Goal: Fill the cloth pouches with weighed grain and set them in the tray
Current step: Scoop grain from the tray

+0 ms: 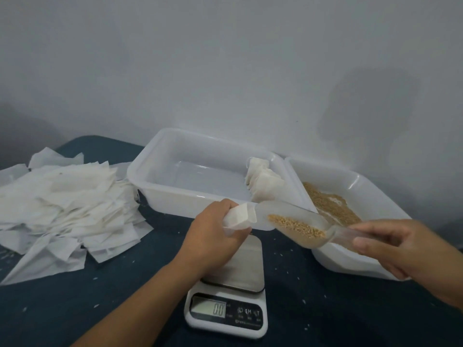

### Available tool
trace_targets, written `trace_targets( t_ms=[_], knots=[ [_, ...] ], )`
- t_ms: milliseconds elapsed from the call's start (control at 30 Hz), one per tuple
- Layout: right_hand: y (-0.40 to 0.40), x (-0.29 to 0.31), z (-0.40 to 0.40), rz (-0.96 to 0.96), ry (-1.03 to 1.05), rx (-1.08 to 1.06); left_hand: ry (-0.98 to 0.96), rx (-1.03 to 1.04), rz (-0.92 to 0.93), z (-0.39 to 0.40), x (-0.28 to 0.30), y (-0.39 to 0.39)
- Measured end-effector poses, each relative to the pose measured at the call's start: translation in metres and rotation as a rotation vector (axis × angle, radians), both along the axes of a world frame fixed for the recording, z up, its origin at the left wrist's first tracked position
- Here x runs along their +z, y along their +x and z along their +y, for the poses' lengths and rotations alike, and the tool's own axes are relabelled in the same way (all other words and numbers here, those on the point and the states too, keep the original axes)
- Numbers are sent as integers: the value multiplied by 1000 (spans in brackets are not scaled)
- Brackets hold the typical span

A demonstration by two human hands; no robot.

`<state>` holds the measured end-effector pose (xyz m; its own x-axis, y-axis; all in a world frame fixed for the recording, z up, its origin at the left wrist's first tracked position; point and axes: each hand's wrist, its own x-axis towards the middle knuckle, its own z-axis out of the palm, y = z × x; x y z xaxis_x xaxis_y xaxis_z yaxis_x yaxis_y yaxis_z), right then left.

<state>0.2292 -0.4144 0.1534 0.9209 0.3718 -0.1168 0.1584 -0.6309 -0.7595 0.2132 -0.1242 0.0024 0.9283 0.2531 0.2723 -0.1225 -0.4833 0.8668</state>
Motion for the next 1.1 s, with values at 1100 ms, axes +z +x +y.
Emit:
trace_targets(
  t_ms=[1100],
  knots=[
    [15,88,66,-23,-578,223,124,-128,-59,-6,-2,-2]
  ],
)
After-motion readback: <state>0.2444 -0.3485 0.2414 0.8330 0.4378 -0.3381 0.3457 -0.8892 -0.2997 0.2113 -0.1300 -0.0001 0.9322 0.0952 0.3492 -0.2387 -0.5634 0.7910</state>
